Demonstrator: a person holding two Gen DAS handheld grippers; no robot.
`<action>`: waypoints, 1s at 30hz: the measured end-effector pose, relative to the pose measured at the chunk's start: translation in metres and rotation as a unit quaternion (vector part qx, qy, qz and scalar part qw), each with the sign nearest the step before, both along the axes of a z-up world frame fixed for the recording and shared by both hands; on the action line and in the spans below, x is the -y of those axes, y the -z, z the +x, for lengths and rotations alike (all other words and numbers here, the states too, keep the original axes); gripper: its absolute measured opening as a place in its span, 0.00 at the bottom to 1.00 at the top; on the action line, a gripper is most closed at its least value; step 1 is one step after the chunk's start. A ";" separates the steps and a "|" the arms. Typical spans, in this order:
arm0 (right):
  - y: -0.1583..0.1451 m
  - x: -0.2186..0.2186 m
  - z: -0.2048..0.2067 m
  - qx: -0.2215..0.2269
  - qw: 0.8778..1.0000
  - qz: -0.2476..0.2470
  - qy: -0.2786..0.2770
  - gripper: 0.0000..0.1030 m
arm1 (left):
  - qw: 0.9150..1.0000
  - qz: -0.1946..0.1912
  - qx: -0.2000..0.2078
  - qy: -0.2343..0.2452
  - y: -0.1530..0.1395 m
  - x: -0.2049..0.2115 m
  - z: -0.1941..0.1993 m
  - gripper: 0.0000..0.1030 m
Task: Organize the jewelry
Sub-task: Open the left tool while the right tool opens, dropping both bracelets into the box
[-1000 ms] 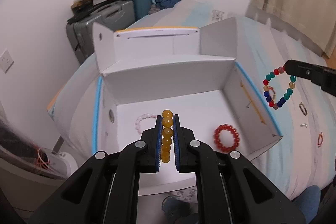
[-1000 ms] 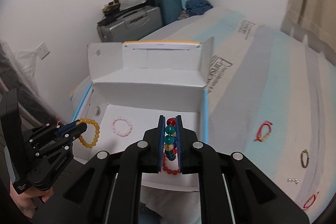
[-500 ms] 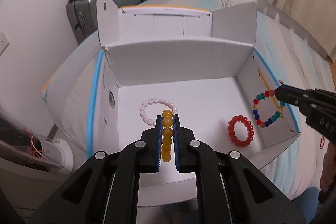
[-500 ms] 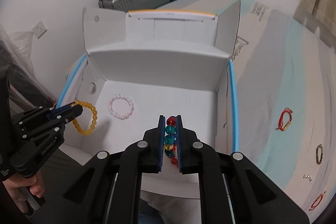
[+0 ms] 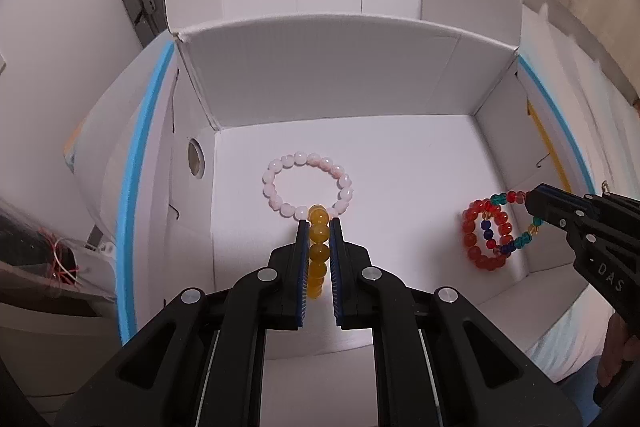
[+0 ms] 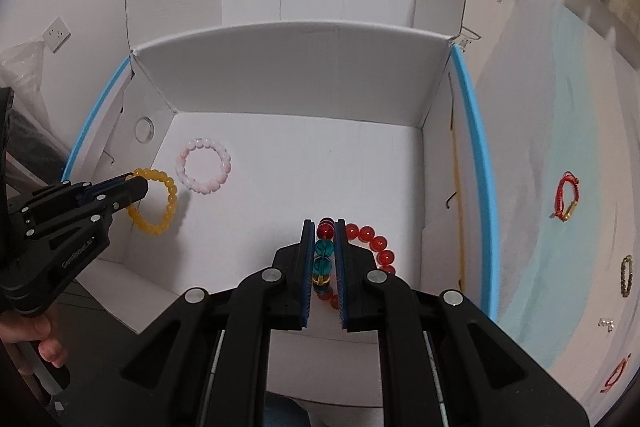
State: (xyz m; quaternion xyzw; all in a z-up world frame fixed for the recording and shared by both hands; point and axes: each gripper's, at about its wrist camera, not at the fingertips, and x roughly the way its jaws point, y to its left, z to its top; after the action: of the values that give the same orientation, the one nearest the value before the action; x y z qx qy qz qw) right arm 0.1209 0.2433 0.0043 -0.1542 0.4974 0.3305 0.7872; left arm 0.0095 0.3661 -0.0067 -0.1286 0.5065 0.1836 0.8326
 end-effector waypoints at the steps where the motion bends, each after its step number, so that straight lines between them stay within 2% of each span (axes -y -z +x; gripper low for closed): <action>1: 0.002 -0.001 0.000 -0.002 1.000 -0.001 -0.001 0.09 | 1.000 -0.002 -0.003 0.000 0.002 -0.001 0.001 0.08; 8: 0.012 -0.005 -0.001 -0.006 1.000 -0.016 -0.005 0.10 | 1.000 -0.004 -0.015 0.008 0.011 -0.002 0.004 0.10; 12: 0.011 -0.005 -0.003 -0.004 1.000 -0.019 -0.006 0.11 | 1.000 0.010 -0.012 0.011 0.007 0.000 0.001 0.11; 13: 0.010 -0.005 -0.004 -0.003 1.000 -0.020 -0.005 0.16 | 1.000 0.012 -0.012 0.012 0.006 0.001 0.000 0.12; 14: 0.008 -0.004 -0.004 -0.002 1.000 -0.018 -0.003 0.22 | 1.000 0.015 -0.008 0.012 0.003 0.002 -0.001 0.21; 15: 0.005 -0.001 -0.004 0.001 1.000 -0.013 0.000 0.33 | 1.000 0.017 -0.003 0.012 0.000 0.003 -0.003 0.27; 16: 0.000 0.001 -0.005 0.005 1.000 -0.008 0.002 0.42 | 1.000 0.020 0.002 0.010 -0.004 0.004 -0.005 0.40; 17: -0.004 0.003 -0.005 0.009 1.000 -0.004 0.003 0.44 | 1.000 0.026 0.009 0.007 -0.009 0.005 -0.007 0.50; 19: -0.014 0.009 -0.007 0.021 1.000 0.004 0.006 0.53 | 0.999 0.032 0.017 0.003 -0.015 0.006 -0.011 0.60; 23: -0.031 0.021 -0.008 0.039 0.999 0.008 0.013 0.62 | 0.999 0.032 0.023 0.011 -0.025 0.011 -0.014 0.70; 30: -0.052 0.052 -0.011 0.058 0.997 0.021 0.036 0.83 | 0.998 0.048 0.044 0.014 -0.045 0.027 -0.017 0.86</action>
State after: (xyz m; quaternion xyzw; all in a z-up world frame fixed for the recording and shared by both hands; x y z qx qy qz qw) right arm 0.1096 0.1911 0.0560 -0.1381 0.4491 0.3031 0.8291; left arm -0.0079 0.3390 0.0385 -0.0893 0.4613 0.1907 0.8619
